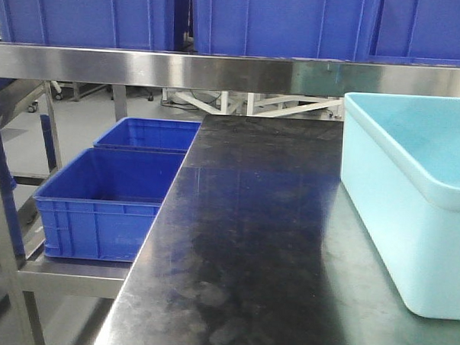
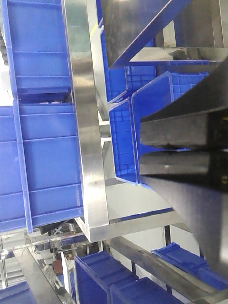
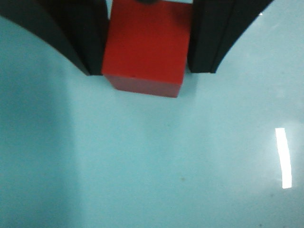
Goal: Pick red cube and place on left shelf
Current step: 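Close the right gripper on the red cube and lift it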
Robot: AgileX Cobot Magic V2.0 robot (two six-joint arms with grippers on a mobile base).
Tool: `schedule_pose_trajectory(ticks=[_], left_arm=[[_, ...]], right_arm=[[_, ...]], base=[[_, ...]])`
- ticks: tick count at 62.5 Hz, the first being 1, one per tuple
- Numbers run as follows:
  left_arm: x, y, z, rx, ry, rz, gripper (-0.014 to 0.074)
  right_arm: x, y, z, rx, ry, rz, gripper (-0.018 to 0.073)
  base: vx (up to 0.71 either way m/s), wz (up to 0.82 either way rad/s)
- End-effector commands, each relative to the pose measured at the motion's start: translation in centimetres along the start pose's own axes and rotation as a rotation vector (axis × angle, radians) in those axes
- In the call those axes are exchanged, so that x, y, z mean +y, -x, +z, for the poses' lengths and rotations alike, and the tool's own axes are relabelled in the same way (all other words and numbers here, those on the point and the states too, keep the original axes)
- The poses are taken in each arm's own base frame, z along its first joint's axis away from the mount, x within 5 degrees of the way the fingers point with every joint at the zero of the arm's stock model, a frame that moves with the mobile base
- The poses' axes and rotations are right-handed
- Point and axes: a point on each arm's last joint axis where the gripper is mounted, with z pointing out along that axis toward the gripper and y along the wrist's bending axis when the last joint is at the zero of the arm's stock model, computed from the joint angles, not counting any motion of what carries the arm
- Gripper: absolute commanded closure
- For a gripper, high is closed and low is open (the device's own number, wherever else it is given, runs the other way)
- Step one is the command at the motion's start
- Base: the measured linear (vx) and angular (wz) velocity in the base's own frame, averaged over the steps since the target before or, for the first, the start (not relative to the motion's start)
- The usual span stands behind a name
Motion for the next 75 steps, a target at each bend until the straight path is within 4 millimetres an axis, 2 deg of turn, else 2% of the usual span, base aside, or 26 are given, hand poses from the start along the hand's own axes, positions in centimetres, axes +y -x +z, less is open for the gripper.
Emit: schedule_pose_trajectory(ticks=[1, 10, 17, 23, 28, 35, 42, 55, 75], left_arm=[[0.0, 0.0, 0.1, -0.054, 0.004, -0.007, 0.0491], [0.0, 0.0, 0.1, -0.054, 0.004, -0.007, 0.0491], [0.0, 0.0, 0.1, -0.054, 0.004, -0.007, 0.0491], [0.0, 0.0, 0.1, -0.054, 0.004, -0.007, 0.0491], [0.0, 0.0, 0.1, -0.054, 0.004, -0.007, 0.0491], [0.0, 0.0, 0.1, -0.054, 0.004, -0.007, 0.0491], [0.0, 0.0, 0.1, -0.054, 0.004, -0.007, 0.0491], [0.0, 0.0, 0.1, -0.054, 0.004, -0.007, 0.0491], [0.0, 0.0, 0.1, -0.054, 0.004, -0.007, 0.0491]], right_arm=[[0.9, 1.1, -2.5, -0.14, 0.039, -0.025, 0.0496], [2.2, 1.4, -6.0, -0.333, 0.103, -0.062, 0.0492], [2.9, 0.9, -10.2, -0.499, 0.161, -0.086, 0.0492], [2.8, -0.5, -14.1, -0.622, 0.205, -0.099, 0.0492], [2.2, -2.0, -16.6, -0.702, 0.224, -0.096, 0.0492], [1.3, -4.1, -18.4, -0.78, 0.231, -0.099, 0.0492], [0.7, -6.2, -18.4, -0.797, 0.235, -0.099, 0.0492], [-0.2, -9.2, -16.3, -0.783, 0.232, -0.099, 0.0492], [-0.2, -9.2, -16.3, -0.844, 0.247, -0.097, 0.0492]], base=[[0.0, 0.0], [0.0, 0.0], [0.0, 0.0], [0.0, 0.0], [0.0, 0.0], [0.0, 0.0], [0.0, 0.0], [-0.01, -0.08], [-0.01, -0.06]])
